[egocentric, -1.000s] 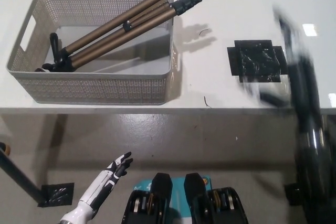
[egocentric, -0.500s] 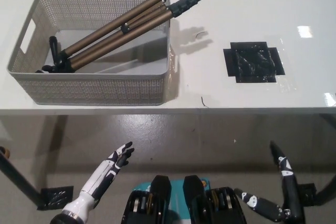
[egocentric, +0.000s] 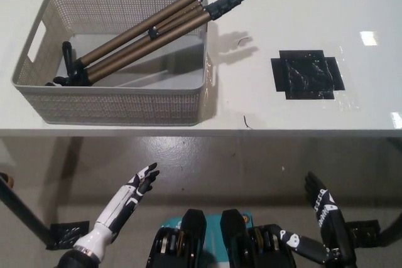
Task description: The robot uses its right hand to pick the tripod on the desk and places it into a rectangular container on the left.
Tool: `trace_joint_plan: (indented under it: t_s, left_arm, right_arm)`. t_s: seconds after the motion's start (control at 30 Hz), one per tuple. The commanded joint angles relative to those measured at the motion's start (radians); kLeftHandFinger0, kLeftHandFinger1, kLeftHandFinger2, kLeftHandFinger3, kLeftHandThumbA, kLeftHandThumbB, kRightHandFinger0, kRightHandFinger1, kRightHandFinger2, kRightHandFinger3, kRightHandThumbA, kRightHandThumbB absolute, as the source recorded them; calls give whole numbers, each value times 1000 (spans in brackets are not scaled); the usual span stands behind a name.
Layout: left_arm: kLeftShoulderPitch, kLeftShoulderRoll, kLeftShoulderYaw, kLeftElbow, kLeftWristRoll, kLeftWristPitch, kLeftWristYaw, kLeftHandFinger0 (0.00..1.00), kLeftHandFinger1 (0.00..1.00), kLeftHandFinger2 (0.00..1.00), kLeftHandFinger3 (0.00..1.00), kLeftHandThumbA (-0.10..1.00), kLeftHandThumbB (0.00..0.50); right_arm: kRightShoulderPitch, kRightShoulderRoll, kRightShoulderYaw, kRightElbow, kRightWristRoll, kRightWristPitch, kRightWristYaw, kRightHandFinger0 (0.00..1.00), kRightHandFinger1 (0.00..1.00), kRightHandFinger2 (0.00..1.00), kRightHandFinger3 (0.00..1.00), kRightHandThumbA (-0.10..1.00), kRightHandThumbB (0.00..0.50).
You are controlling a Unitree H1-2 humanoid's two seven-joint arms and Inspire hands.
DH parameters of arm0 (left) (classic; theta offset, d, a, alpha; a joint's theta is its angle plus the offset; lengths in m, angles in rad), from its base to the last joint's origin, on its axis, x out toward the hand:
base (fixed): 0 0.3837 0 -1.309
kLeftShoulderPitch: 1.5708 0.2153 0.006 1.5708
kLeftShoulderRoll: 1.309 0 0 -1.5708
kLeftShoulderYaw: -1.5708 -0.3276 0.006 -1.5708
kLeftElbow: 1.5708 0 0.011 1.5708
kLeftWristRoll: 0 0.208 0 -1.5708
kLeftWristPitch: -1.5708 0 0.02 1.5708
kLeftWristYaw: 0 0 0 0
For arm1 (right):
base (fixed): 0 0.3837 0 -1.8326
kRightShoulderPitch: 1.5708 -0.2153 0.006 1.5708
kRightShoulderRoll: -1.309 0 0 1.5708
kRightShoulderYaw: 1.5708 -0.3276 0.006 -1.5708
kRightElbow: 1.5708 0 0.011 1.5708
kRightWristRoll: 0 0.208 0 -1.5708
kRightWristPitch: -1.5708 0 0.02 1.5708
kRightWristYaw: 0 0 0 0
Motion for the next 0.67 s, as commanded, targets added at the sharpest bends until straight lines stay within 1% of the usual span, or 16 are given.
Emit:
trace_joint_plan:
  t_s: [0.0, 0.27, 0.3, 0.37, 0.43, 0.53, 0.6, 0.63]
  left_arm:
    - [-17, 2, 15, -2, -8, -31, 24, 1000, 1000, 1000, 1000, 1000, 500]
    - [-20, -4, 27, -1, -25, -35, 19, 1000, 1000, 1000, 1000, 1000, 500]
    - [-17, -8, 29, -4, -26, -33, 20, 1000, 1000, 1000, 1000, 1000, 500]
    - [-15, -12, 35, -3, -32, -42, 20, 1000, 1000, 1000, 1000, 1000, 500]
    - [-12, -20, 46, 10, -46, -65, 23, 1000, 1000, 1000, 1000, 1000, 500]
    - [-14, -30, 60, 32, -59, -83, 24, 1000, 1000, 1000, 1000, 1000, 500]
    - [-2, -34, 64, 17, -62, -77, 23, 1000, 1000, 1000, 1000, 1000, 500]
    - [-2, -34, 64, 17, -62, -77, 23, 1000, 1000, 1000, 1000, 1000, 500]
  right_arm:
    - [-25, -2, -5, -4, 71, -8, 61, 1000, 1000, 1000, 1000, 983, 73]
    - [-36, -6, -7, -9, 42, -5, 58, 1000, 1000, 1000, 1000, 982, 66]
    - [-32, -9, -5, -11, 10, -14, 44, 1000, 1000, 1000, 1000, 1000, 74]
    - [-28, -6, -8, -16, -10, -21, 29, 1000, 1000, 1000, 1000, 1000, 93]
    - [-25, -2, -10, -16, -14, -26, 23, 1000, 1000, 1000, 1000, 1000, 84]
    - [-25, -4, -9, -12, -9, -37, 31, 1000, 1000, 1000, 1000, 1000, 84]
    - [-21, -5, -6, -8, -20, -41, 29, 1000, 1000, 1000, 1000, 1000, 104]
    - [-21, -5, -6, -8, -20, -41, 29, 1000, 1000, 1000, 1000, 1000, 104]
